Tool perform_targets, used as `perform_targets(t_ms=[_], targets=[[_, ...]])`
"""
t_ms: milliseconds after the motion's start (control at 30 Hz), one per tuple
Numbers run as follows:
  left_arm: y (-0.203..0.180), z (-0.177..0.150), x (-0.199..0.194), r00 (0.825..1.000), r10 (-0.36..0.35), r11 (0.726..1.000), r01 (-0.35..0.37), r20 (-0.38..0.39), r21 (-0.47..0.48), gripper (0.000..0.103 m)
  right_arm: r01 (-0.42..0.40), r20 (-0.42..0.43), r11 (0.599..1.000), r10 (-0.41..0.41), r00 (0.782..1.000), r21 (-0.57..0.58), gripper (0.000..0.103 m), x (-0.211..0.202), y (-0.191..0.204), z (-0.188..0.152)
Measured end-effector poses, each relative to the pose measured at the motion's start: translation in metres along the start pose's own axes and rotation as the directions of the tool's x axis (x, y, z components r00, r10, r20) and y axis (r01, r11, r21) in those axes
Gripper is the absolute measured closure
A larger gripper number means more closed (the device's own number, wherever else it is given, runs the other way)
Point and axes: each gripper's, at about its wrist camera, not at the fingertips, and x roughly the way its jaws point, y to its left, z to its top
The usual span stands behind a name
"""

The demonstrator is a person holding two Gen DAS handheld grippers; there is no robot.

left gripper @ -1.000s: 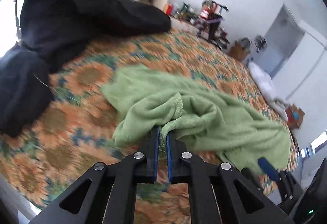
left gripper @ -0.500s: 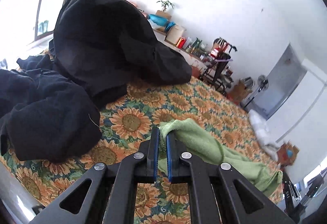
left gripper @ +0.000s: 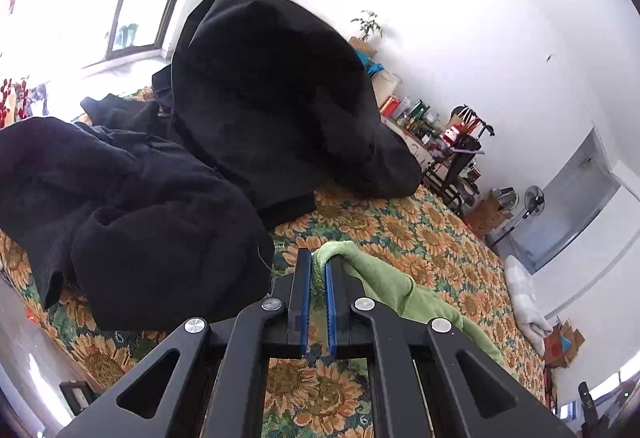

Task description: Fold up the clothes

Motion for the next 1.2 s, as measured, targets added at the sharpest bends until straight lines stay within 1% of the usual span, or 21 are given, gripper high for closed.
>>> perform_targets(t_ms=[67, 100, 133, 167, 200, 233, 267, 300, 400, 433, 467, 533, 633, 767, 833, 867, 900, 967, 1067, 1167, 1200], targets=[[0.000, -0.001, 0.007, 0.999, 0.031, 1.000, -0.031, -0.038, 0.006, 0.097, -0.075, -0.067, 0.997, 0.073, 0.995, -0.021, 0.099, 0.003, 0.013, -0.016], [0.002, -0.005, 0.014, 0.996, 0.053, 0.999, -0.053, -0.070, 0.005, 0.097, -0.116, -0.106, 0.993, 0.114, 0.988, -0.012, 0.098, 0.007, 0.018, -0.025], [0.004, -0.008, 0.020, 0.992, 0.071, 0.997, -0.072, -0.100, -0.004, 0.093, -0.156, -0.142, 0.988, 0.155, 0.978, 0.003, 0.098, 0.012, 0.021, -0.036], [0.007, -0.011, 0.026, 0.988, 0.089, 0.996, -0.091, -0.130, -0.013, 0.084, -0.193, -0.177, 0.981, 0.193, 0.965, 0.019, 0.097, 0.014, 0.025, -0.046], [0.013, -0.016, 0.033, 0.980, 0.102, 0.994, -0.109, -0.172, -0.032, 0.077, -0.209, -0.200, 0.978, 0.210, 0.957, 0.026, 0.094, 0.015, 0.026, -0.056], [0.020, -0.020, 0.037, 0.974, 0.108, 0.992, -0.120, -0.200, -0.049, 0.064, -0.224, -0.222, 0.974, 0.226, 0.948, 0.035, 0.091, 0.016, 0.028, -0.066], [0.026, -0.024, 0.039, 0.970, 0.102, 0.991, -0.119, -0.220, -0.067, 0.058, -0.236, -0.241, 0.971, 0.238, 0.941, 0.039, 0.090, 0.017, 0.029, -0.075], [0.031, -0.028, 0.041, 0.966, 0.095, 0.989, -0.119, -0.241, -0.086, 0.058, -0.240, -0.251, 0.970, 0.241, 0.937, 0.035, 0.085, 0.016, 0.030, -0.081], [0.042, -0.038, 0.036, 0.960, 0.008, 0.990, -0.047, -0.279, -0.133, 0.058, -0.259, -0.273, 0.966, 0.252, 0.928, 0.010, 0.077, 0.011, 0.039, -0.099], [0.040, -0.041, 0.034, 0.954, -0.034, 0.990, -0.009, -0.299, -0.141, 0.058, -0.271, -0.285, 0.963, 0.261, 0.922, 0.006, 0.076, 0.010, 0.045, -0.103], [0.033, -0.045, 0.036, 0.939, -0.089, 0.988, 0.042, -0.333, -0.146, 0.058, -0.283, -0.296, 0.959, 0.271, 0.916, 0.001, 0.076, 0.008, 0.050, -0.107], [0.019, -0.054, 0.039, 0.895, -0.197, 0.977, 0.143, -0.400, -0.160, 0.058, -0.303, -0.307, 0.953, 0.282, 0.909, -0.025, 0.072, 0.005, 0.063, -0.110], [-0.016, -0.073, 0.047, 0.873, -0.156, 0.987, 0.151, -0.462, -0.050, 0.058, -0.279, -0.279, 0.952, 0.236, 0.931, -0.128, 0.063, -0.004, 0.082, -0.116], [-0.042, -0.089, 0.065, 0.886, -0.035, 0.994, 0.078, -0.463, 0.073, 0.058, -0.256, -0.250, 0.928, 0.189, 0.950, -0.270, 0.057, -0.012, 0.099, -0.120], [-0.047, -0.089, 0.069, 0.897, 0.008, 0.994, 0.040, -0.443, 0.098, 0.058, -0.251, -0.232, 0.911, 0.180, 0.956, -0.328, 0.050, -0.014, 0.105, -0.122], [-0.048, -0.089, 0.072, 0.901, 0.025, 0.994, 0.023, -0.434, 0.106, 0.058, -0.241, -0.223, 0.906, 0.170, 0.960, -0.349, 0.049, -0.013, 0.108, -0.123], [-0.051, -0.087, 0.073, 0.901, 0.030, 0.994, 0.019, -0.432, 0.108, 0.058, -0.231, -0.215, 0.900, 0.160, 0.964, -0.369, 0.046, -0.012, 0.110, -0.124], [-0.055, -0.086, 0.078, 0.902, 0.038, 0.995, 0.008, -0.429, 0.104, 0.058, -0.217, -0.216, 0.893, 0.139, 0.966, -0.394, 0.045, -0.006, 0.115, -0.126], [-0.055, -0.082, 0.084, 0.913, 0.066, 0.995, -0.028, -0.403, 0.100, 0.058, -0.216, -0.241, 0.887, 0.123, 0.963, -0.408, 0.045, 0.005, 0.123, -0.128], [-0.063, -0.080, 0.090, 0.918, 0.104, 0.988, -0.052, -0.384, 0.143, 0.058, -0.213, -0.239, 0.880, 0.117, 0.964, -0.425, 0.046, 0.006, 0.125, -0.132], [-0.065, -0.080, 0.091, 0.921, 0.114, 0.986, -0.057, -0.373, 0.159, 0.058, -0.212, -0.238, 0.877, 0.115, 0.964, -0.431, 0.048, 0.006, 0.126, -0.133]])
